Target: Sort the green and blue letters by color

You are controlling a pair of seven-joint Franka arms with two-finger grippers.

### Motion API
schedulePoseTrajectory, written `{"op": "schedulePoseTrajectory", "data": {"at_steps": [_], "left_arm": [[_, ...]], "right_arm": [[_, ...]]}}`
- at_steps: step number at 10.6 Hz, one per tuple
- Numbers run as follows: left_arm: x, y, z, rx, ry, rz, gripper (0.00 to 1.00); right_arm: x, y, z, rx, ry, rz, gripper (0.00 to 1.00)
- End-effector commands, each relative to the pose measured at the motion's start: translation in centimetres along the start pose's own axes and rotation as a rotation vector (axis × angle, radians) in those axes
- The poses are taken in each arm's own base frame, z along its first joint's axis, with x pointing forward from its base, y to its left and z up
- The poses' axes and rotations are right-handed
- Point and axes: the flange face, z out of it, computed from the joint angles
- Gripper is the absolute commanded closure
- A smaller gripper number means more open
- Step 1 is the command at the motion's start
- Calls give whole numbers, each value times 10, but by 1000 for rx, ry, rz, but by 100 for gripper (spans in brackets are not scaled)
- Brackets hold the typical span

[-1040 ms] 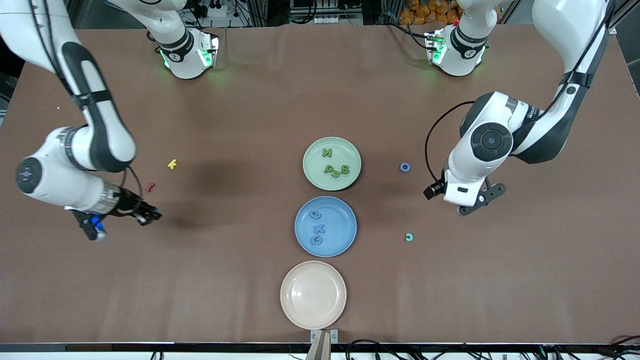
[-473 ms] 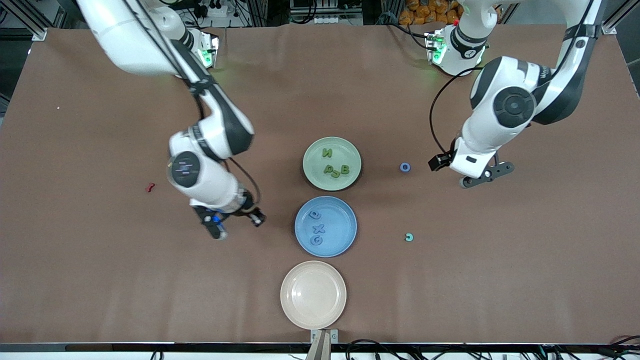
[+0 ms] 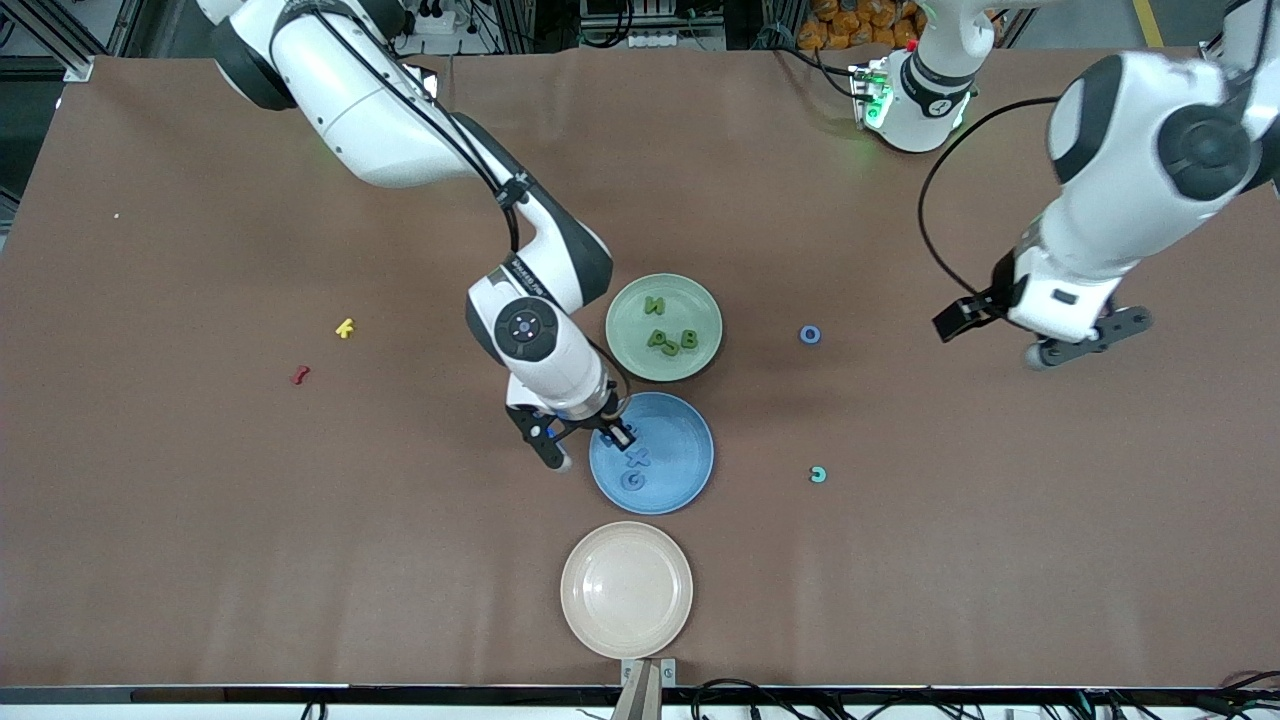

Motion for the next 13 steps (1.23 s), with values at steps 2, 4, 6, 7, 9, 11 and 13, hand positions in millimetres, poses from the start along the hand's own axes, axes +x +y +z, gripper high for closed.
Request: {"op": "schedulePoseTrajectory", "data": {"at_steps": [2,4,6,7,9,11,13], "left_arm": [[21,-13,-70,-33,21,41,0],[17,-10,-82,-45,41,83,0],[15,-16,-116,-72,91,130,0],[13,-17,-128,-74,108,183,0],[7,-11,-134,-66,99,213,0],[6,-8,-144,-69,118,323,0],[8,-13,-144,-74,97,385,0]], "right_arm": [[-7,-13,4,50,17,16,1],[4,-14,-17,43,28,28,0],[43,-13,-83,33,45,66,0],[54,-6,-124,48,62,76,0],[84,33,-206,71,102,-2,0],[105,81,-289,5,128,-182,0],[120,129,-375,-107,134,-338,0]]}}
